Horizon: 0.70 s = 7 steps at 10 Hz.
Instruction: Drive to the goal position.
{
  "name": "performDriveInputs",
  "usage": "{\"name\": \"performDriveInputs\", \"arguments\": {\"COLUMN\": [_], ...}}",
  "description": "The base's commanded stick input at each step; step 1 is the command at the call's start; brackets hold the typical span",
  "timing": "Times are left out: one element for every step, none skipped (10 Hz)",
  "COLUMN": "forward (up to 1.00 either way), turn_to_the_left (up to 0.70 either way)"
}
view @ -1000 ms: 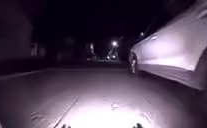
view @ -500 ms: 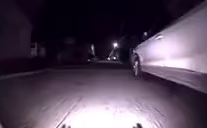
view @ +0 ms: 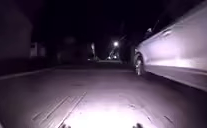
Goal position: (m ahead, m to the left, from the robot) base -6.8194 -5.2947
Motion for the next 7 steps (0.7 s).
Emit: {"name": "performDriveInputs", "arguments": {"forward": [0.45,0.45,0.45,0.45,0.45,0.45,0.45], "turn_to_the_left": [0.0,0.0,0.0,0.0,0.0,0.0,0.0]}}
